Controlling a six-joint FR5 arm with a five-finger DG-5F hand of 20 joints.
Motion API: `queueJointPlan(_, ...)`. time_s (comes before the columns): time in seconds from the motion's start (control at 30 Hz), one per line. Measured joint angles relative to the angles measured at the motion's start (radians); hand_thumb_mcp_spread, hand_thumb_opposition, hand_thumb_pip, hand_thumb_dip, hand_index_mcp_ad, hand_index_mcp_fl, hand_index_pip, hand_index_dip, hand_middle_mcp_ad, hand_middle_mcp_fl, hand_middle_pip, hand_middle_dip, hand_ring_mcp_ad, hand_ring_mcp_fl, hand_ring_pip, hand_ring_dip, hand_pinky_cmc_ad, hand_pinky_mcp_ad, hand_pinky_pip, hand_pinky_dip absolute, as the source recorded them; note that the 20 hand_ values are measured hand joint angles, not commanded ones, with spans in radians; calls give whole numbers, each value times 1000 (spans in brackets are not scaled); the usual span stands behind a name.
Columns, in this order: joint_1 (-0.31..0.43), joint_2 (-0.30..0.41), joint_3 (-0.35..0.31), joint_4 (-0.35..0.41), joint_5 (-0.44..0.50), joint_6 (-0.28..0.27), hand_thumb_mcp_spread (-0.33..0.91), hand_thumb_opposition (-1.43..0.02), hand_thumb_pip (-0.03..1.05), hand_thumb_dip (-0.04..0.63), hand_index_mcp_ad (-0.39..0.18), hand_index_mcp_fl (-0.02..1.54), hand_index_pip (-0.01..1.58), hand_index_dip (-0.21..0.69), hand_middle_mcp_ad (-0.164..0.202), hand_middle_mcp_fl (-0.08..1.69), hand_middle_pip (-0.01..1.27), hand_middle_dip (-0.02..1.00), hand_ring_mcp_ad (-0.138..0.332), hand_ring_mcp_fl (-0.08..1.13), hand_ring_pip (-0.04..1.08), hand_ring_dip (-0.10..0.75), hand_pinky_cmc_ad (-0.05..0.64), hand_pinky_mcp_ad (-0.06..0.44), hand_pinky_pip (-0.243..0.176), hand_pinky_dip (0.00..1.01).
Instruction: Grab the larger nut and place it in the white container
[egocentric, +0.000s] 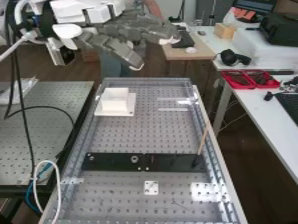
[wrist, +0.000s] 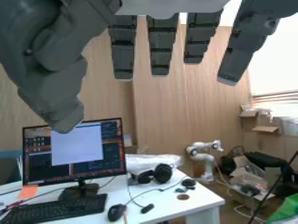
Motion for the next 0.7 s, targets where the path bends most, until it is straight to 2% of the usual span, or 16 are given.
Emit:
queueJointPlan(0.07,0,0,-1,-1,1,-1,106,-787,831,204,-127,47,569,-182,58,126,126,188,141,0,98,94,328,293,-89,620)
queueJointPlan(0.23,-2,-1,-5,5,-2,4,106,-787,829,204,-127,52,562,-182,58,126,126,188,141,0,94,101,328,291,-89,620)
queueJointPlan(0.37,-3,-4,-7,7,-7,9,106,-787,831,204,-127,47,550,-182,58,126,126,188,138,0,89,101,328,312,-93,620)
queueJointPlan(0.7,-9,-9,4,-13,-20,16,106,-787,831,204,-127,54,550,-182,58,126,126,188,141,2,89,101,326,312,-93,607)
